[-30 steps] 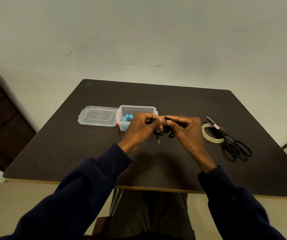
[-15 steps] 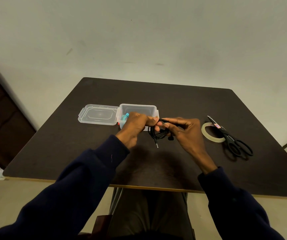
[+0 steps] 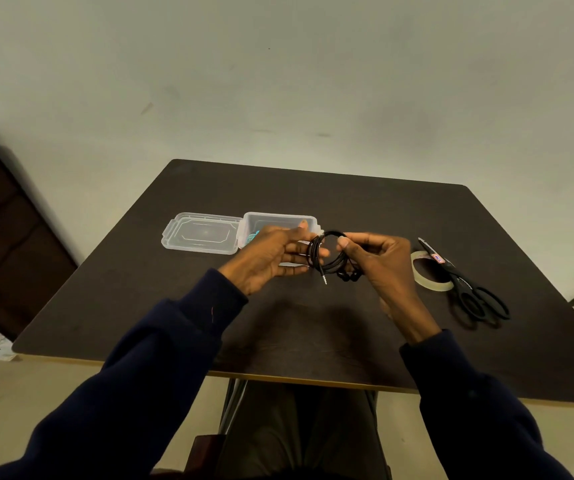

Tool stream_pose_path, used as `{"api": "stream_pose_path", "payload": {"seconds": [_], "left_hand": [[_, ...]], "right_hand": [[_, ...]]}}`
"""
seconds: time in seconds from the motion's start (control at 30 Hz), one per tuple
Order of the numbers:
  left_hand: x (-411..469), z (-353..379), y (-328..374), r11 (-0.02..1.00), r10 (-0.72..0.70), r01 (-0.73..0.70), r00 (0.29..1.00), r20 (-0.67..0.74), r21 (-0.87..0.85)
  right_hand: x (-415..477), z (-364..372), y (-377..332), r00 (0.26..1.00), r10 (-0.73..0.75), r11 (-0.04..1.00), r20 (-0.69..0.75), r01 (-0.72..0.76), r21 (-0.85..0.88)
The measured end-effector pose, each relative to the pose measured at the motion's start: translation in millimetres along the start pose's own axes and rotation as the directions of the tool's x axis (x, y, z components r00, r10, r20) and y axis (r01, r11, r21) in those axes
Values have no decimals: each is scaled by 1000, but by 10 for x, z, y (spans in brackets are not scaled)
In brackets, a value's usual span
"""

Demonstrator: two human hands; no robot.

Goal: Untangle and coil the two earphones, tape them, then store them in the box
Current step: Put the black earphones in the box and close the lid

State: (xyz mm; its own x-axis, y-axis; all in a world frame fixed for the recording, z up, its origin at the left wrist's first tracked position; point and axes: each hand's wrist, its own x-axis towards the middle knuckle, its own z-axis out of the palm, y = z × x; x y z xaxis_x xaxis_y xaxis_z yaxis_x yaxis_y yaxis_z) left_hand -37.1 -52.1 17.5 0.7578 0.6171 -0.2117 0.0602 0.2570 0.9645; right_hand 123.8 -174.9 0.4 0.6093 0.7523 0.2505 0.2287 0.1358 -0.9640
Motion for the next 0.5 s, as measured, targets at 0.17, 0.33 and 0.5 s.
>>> {"api": "stream_pose_path", "payload": {"seconds": [0.17,0.33,0.5], "left_hand": [[-9,-72,-118,998,55,-55,998,13,-25],[-15,-60,-150,987,117,-124,990,-74,-105],[-44,-122,-164,980,180,-189,975,-129,-62]], "right_hand": [[27,18,-19,994,112,985,3,-111,131],[22,35,-46,987,153,985,54,-156,68],[43,28,-67,984,140,986,113,-149,75]]}}
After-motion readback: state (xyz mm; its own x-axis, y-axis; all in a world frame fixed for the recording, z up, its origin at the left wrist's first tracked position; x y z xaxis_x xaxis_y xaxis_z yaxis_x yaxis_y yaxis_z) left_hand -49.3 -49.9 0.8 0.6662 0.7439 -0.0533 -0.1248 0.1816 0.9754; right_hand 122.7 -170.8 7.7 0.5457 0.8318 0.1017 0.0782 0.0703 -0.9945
